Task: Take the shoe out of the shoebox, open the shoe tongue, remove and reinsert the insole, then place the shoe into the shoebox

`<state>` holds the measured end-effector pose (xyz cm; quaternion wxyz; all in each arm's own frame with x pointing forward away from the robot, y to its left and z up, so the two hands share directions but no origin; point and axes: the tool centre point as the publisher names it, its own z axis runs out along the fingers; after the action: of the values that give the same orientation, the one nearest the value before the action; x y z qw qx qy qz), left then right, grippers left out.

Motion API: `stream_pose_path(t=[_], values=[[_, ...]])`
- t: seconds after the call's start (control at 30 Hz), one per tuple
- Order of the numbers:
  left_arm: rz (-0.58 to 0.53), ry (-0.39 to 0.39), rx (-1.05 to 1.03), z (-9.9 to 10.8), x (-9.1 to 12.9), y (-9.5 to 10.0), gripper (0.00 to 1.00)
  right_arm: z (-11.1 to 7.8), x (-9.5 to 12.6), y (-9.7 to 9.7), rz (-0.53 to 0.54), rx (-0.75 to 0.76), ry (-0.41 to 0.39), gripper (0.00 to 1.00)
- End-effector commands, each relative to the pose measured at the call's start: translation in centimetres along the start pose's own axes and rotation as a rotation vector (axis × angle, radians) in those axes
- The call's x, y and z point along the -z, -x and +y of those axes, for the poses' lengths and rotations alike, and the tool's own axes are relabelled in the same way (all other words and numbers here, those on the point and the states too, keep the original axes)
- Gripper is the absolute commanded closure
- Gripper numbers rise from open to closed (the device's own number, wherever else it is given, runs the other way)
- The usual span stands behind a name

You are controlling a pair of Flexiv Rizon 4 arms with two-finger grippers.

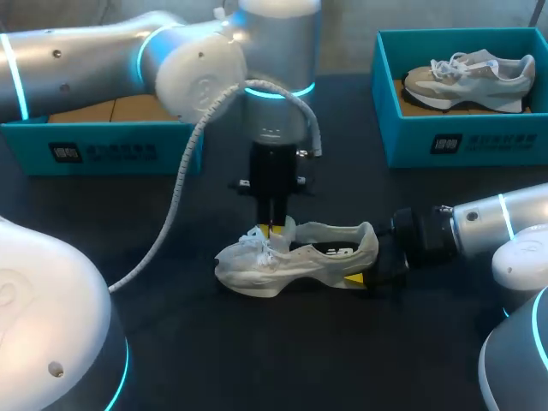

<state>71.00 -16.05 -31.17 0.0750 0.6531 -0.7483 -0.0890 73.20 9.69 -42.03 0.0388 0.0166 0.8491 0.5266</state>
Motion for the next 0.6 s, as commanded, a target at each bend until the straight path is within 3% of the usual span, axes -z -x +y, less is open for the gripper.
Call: stream_pose_path(t=[0.03, 0.27, 0.6], values=[[0.113, -0.021, 0.007, 1.0, 1.1, 2.8, 1.0, 0.0, 0.0, -0.1, -0.002, 0.001, -0.002, 1.0], [0.115, -0.038, 0.05, 1.2, 1.4, 5.0, 1.0, 0.0, 0.0, -0.1, -0.002, 0.001, -0.002, 1.0], [0.098, -0.021, 0.061, 1.5, 0.0, 5.5, 1.0, 0.0, 0.0, -0.1, -0.002, 0.001, -0.002, 1.0]])
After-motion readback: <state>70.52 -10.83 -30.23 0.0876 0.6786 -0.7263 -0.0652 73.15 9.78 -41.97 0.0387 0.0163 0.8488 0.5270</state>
